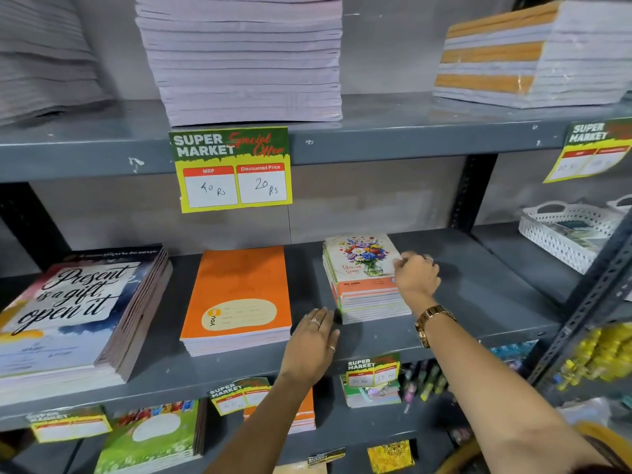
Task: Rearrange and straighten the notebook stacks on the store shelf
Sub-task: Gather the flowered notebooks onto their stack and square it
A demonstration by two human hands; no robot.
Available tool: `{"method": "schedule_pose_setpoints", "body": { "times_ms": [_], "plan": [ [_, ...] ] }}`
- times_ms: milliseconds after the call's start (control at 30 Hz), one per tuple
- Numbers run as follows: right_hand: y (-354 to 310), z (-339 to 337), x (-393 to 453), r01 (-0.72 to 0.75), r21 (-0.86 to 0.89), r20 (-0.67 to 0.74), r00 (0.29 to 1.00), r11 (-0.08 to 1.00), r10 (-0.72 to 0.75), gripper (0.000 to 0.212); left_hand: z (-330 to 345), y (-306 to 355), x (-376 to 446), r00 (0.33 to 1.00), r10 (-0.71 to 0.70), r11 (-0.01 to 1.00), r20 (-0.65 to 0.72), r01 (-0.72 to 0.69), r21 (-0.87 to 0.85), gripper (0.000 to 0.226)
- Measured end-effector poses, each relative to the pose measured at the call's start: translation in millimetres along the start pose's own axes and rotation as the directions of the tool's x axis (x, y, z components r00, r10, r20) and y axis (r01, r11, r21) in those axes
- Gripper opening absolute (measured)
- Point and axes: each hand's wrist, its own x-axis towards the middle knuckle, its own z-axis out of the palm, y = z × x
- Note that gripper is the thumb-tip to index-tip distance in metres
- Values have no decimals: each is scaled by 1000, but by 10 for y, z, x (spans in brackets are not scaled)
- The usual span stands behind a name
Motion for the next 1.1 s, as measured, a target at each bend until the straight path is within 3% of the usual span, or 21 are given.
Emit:
{"method": "schedule_pose_setpoints", "body": {
  "times_ms": [67, 167, 267, 500, 1100],
  "plan": [
    [96, -46, -8, 190, 82, -21, 982, 978, -189, 28, -74, 100, 108, 997, -14, 998, -81, 9, -62, 48],
    [251, -123, -44, 430, 45, 50, 901, 902, -432, 30, -158, 252, 283, 990, -15, 993, -139, -1, -115, 49],
    [413, -169, -63, 559, -48, 187, 819, 827, -543, 33, -214, 377, 422, 991, 16, 993, -134, -32, -113, 52],
    [676, -238, -58, 546, -38, 309, 803, 837, -510, 49, -134, 419, 569, 999, -16, 998, -43, 13, -60, 56],
    [652, -209, 9, 532, 16, 327, 797, 846, -508, 46, -198, 353, 613, 995, -82, 994, -56, 78, -72, 47]
  ]
}}
